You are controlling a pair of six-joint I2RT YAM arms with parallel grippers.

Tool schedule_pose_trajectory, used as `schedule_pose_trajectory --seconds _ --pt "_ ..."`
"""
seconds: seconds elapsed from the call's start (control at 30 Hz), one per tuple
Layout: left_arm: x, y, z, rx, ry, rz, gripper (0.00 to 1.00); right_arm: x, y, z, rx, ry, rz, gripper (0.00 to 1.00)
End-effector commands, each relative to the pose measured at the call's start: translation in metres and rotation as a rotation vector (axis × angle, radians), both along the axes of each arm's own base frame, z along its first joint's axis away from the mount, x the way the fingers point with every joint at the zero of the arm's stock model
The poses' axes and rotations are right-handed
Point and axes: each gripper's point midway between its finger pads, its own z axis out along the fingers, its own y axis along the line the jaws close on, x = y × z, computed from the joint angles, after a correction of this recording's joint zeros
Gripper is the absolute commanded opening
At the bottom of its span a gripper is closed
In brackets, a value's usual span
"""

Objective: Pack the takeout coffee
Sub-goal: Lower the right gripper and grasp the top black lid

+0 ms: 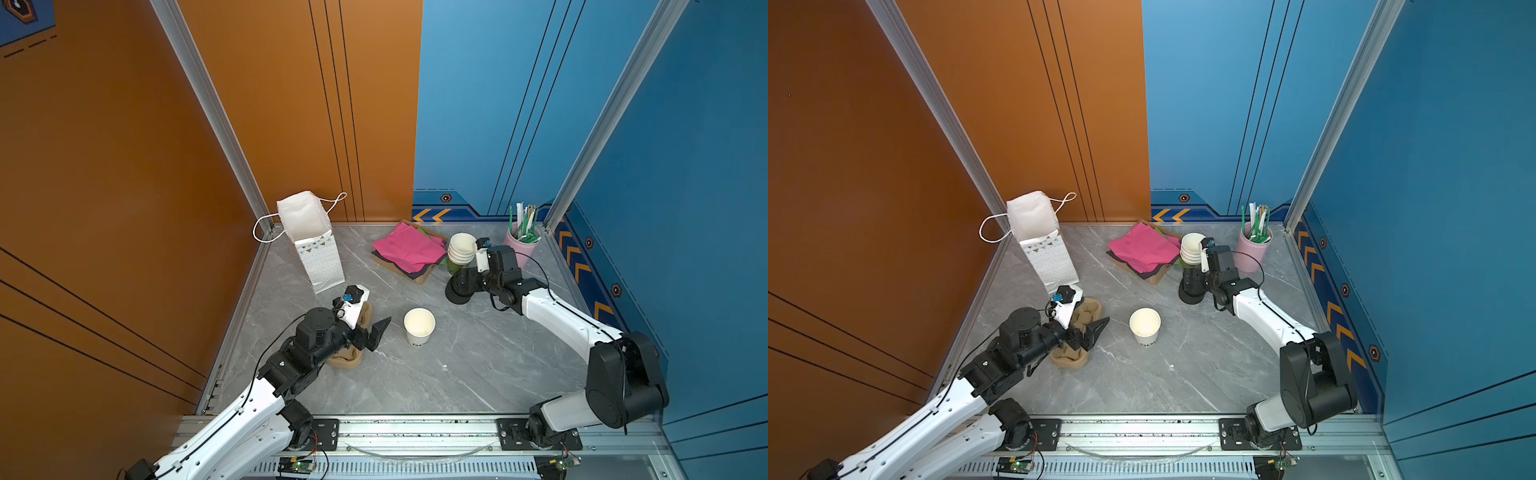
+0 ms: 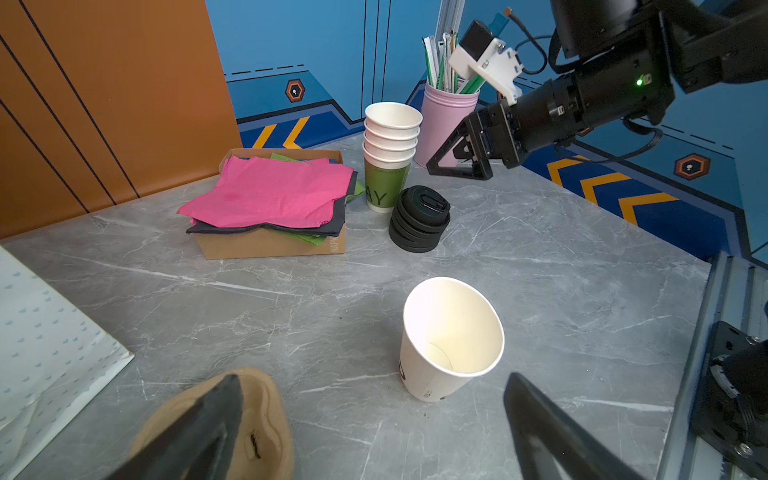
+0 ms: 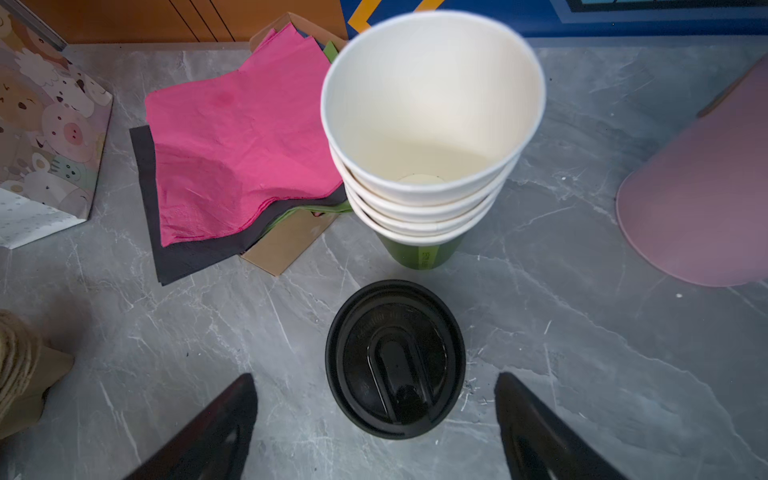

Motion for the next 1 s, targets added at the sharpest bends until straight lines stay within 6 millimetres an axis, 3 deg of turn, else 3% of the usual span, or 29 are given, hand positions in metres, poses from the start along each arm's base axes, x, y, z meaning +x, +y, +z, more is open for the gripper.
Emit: schedule_pose_trajectory --seconds 0.0,0.4,0.97 --pt "-0.002 0.000 0.000 -0.016 -0.008 0.006 0.98 0.005 0.007 -0.007 0.041 -0.035 0.013 0.91" --pt "-0.002 0.002 -0.001 -0.016 -0.008 0.011 0.98 0.013 0.002 -0.047 -0.017 0.016 0.004 0.88" --pt "-0.002 0.003 -0.001 -0.016 -0.010 0.016 0.98 0.019 0.005 -0.064 -0.063 0.060 -0.009 0.77"
